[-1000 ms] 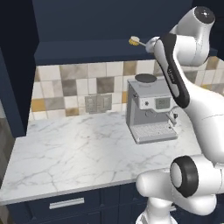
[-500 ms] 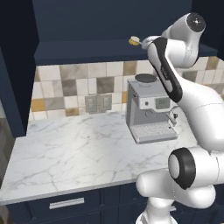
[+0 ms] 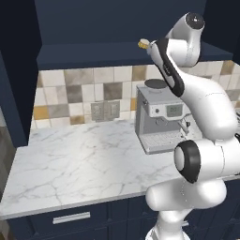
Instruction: Locate and retrieve the dish brush and dish brush from the cabinet. Place them next to the sink.
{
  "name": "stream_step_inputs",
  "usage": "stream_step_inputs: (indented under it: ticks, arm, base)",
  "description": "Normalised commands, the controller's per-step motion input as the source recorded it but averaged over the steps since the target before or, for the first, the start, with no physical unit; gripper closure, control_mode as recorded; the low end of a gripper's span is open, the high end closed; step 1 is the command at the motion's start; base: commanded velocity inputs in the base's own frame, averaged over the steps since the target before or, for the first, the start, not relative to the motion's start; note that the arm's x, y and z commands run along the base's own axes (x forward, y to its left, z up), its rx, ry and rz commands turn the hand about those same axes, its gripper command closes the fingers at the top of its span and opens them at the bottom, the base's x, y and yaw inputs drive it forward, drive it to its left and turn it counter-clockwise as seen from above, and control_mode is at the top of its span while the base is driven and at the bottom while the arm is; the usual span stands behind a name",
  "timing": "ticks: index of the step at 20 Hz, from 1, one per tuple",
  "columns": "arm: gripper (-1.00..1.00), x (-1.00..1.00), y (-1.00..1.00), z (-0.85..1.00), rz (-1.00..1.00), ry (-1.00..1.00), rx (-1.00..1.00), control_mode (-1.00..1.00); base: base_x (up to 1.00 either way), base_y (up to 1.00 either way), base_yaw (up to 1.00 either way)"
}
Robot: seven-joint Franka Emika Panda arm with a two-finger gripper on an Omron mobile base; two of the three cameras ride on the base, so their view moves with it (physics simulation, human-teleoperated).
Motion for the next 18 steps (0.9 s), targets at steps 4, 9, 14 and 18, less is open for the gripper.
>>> stream_step_inputs:
  ticks: [4, 9, 14, 18]
  arm:
    - [-1.0, 0.44, -0.04, 0.0, 0.02, 0.01, -0.01, -1.0]
    - [-1.0, 0.31, -0.02, -0.11, 0.02, -0.02, -0.02, -1.0]
    - [-1.0, 0.14, 0.14, -0.02, 0.0, 0.0, 0.0, -1.0]
    - [-1.0, 0.13, 0.07, -0.2, 0.0, 0.0, 0.0, -1.0]
  base:
    - [0.0, 0.0, 0.0]
    - [0.0, 0.0, 0.0]
    - [0.0, 0.0, 0.0]
    - [0.0, 0.0, 0.0]
